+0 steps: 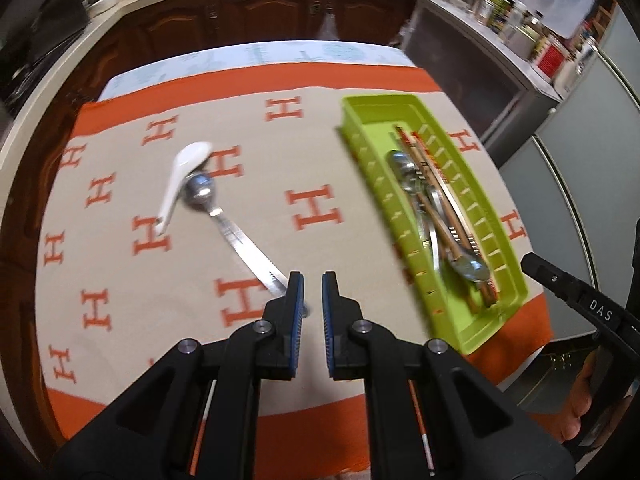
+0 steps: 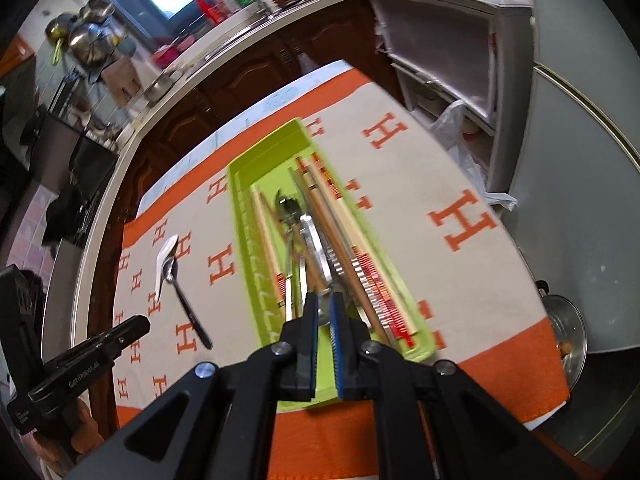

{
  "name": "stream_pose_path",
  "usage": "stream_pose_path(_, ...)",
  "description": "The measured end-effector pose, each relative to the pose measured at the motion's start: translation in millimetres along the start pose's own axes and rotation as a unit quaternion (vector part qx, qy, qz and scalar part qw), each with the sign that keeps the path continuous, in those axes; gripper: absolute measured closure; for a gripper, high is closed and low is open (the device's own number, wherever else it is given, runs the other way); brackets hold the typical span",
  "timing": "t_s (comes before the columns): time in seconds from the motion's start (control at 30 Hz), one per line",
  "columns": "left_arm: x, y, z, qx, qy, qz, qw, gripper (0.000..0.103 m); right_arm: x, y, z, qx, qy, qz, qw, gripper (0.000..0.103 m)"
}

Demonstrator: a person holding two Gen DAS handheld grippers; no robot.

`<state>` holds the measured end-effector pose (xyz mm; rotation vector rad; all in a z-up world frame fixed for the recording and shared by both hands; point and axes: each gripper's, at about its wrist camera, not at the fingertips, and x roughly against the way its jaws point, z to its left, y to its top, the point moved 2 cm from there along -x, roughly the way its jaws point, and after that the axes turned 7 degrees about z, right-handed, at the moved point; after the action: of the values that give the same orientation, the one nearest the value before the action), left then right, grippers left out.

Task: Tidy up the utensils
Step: 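Move the right tool to the last metal spoon and grasp it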

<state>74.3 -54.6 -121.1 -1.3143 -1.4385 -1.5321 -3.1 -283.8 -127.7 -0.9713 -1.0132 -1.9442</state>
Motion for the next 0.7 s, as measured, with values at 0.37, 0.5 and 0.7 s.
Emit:
stream_pose_path(0.37,16.0,-17.0,71.4,0.055,0.021,-0.02,0.9981,0.096,-11.6,-7.6,66.7,0.076,0.012,0.015,0.997,0.096)
stream_pose_path(0.5,16.0,-22.8,96.4,0.071,0.019,-0.023,0.997,0.096,-20.5,-9.3,92.0,0.104,0.013,0.032,0.994,0.096)
stream_pose_path(0.7,6.6,-31.5,126.8,0.095,0.017,-0.014,0.9953,0.096,-37.0,-11.2,131.5,0.163,0.019,0.057,0.985,0.095)
